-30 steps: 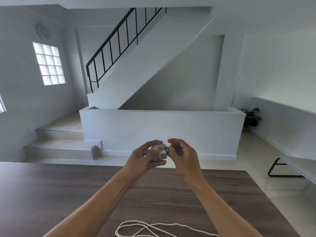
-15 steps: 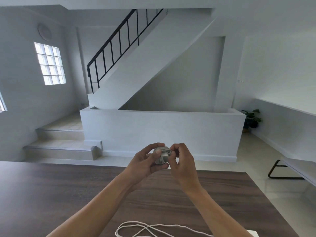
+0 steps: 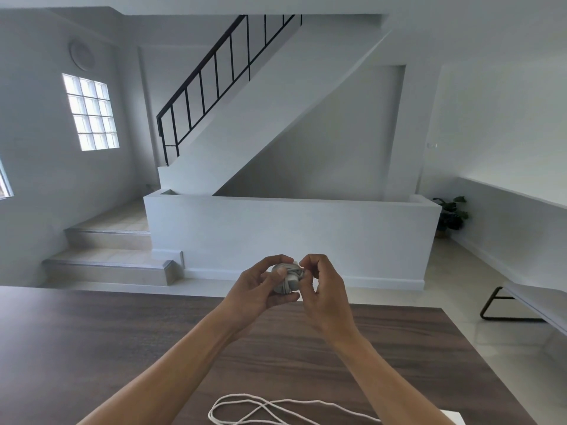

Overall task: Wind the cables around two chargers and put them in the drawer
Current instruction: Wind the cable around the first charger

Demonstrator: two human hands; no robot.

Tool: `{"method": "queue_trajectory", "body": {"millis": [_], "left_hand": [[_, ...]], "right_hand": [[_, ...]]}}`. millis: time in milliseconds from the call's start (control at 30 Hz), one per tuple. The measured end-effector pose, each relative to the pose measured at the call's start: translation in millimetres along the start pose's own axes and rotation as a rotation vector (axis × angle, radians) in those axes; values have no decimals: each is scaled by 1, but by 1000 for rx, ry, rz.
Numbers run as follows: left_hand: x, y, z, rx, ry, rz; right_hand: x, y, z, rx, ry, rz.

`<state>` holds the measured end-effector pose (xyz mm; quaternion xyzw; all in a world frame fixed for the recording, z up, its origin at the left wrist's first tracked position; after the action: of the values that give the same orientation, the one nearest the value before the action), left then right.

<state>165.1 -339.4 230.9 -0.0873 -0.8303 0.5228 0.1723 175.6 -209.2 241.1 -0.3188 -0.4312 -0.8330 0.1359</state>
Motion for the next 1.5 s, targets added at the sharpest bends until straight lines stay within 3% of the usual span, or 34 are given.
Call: {"method": "queue_trajectory", "body": {"millis": [300,567,867,1133,1500], "left_hand": [[0,-7,10,45,-19,-20],[1,-8,11,-17,-22,22],[0,-2,17,-112,-59,82],[-2,0,17,-112,-24,138],[-2,3,20,-20,-17,181]], "right_hand": [[4,2,0,86,60,-34],[-1,11,7,-72,-76,168],[1,6,4,17,65,122],[-2,9,8,25,108,228],[-1,15,3,-220,244,366]]}}
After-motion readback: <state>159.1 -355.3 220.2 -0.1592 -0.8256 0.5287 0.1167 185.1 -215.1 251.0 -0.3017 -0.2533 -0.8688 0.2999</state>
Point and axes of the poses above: each hand's wrist, its own x-axis towards the middle knuckle, its own z-axis out of the back of the hand, y = z × x, the point moved 7 cm from there along x, towards the middle knuckle, and after that the axes turned 11 degrees about -x, right-handed, at the moved point
